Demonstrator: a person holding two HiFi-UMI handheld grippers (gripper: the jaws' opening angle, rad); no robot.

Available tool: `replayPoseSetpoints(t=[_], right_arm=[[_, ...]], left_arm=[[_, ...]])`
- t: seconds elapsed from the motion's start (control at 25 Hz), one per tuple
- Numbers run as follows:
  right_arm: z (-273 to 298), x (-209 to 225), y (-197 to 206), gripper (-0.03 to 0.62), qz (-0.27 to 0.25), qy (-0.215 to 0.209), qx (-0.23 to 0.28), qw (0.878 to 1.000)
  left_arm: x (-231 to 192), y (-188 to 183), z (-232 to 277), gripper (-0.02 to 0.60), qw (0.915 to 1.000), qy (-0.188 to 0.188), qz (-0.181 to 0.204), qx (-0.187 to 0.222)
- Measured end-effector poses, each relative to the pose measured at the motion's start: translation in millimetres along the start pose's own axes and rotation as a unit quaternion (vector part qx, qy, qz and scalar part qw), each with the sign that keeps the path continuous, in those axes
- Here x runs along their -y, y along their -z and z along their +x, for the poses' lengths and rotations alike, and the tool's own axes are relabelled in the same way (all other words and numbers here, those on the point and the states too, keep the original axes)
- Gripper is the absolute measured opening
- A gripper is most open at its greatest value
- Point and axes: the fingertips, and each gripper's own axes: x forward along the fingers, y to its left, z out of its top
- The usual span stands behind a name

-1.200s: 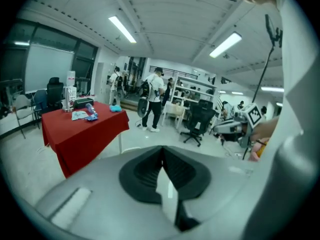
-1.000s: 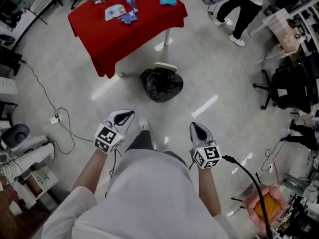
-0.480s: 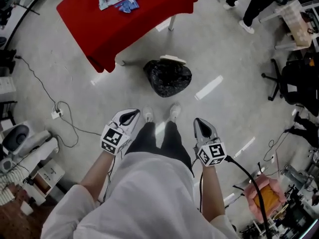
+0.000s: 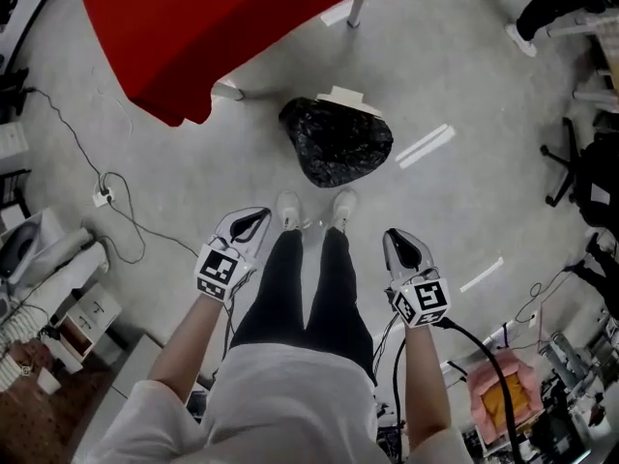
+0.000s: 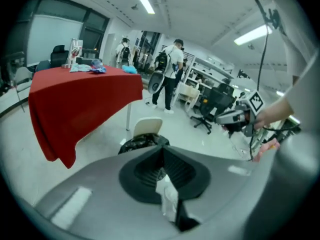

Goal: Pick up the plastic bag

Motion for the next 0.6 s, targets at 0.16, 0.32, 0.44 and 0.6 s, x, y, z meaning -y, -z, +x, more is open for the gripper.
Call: replayPoseSetpoints(t=[0.16, 0.32, 0.44, 0.6], right_arm=[[48, 43, 49, 0.037, 0.0, -0.003, -0.039, 0.999], [94, 82, 93, 0.049, 0.012, -0.004, -0.063, 0.998], [129, 109, 118, 0.054, 0.014, -0.001, -0.072, 0.997], [174, 151, 135, 0.058, 0.009, 0.02, -0.07, 0.997]], left_arm=[[-37, 43, 59, 0.003, 0.9989, -0.007, 0.032, -0.034], [-81, 86, 120, 0.01, 0.998, -0.011, 0.017, -0.06], [-112, 105, 162, 0.032, 0.9981, -0.012, 0.008, -0.059], [-153, 126, 210, 0.052, 0.9977, -0.026, -0.001, -0.062]])
